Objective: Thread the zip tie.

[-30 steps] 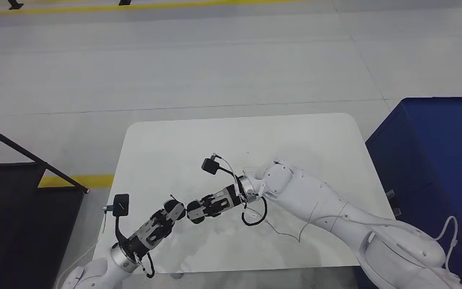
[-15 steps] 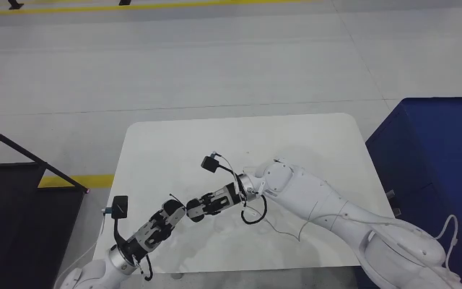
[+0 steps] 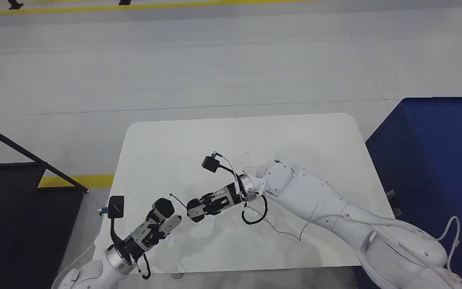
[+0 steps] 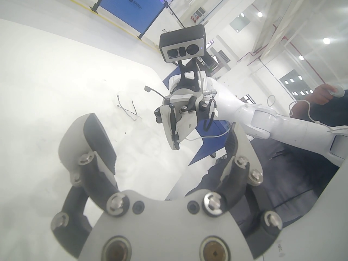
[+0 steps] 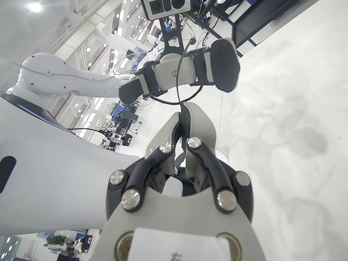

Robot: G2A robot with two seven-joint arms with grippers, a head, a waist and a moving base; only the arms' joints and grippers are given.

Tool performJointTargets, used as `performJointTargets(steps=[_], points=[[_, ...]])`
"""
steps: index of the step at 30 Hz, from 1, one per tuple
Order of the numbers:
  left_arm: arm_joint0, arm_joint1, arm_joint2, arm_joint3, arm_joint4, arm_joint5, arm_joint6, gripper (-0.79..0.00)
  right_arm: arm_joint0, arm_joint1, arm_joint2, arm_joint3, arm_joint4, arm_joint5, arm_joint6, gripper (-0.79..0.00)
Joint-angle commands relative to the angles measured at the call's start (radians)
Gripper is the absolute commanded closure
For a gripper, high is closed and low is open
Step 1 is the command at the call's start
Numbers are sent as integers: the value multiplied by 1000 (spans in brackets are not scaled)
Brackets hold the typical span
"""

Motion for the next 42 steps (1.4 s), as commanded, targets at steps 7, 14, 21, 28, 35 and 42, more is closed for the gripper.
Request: performJointTargets(steps=[7,14,21,28,35,42], points=[[-206,40,-31,119,-662,422,-741,-785,-22,73,56,-153,26,149,179,0],[-255,45,-30,161,-705,494,-831,-785,-24,101,87,-190,-23,143,174,0],[-275,45,-20,180,-826,590,-881,-785,-58,99,89,-223,-85,193,161,0],[-296,48,-5,206,-816,595,-887,-529,-86,105,121,-246,-118,215,166,0],[-286,52,12,194,-794,595,-898,-329,-107,104,146,-256,-151,242,155,0],[-277,55,20,186,-791,591,-904,-305,-122,103,169,-264,-174,264,160,0]])
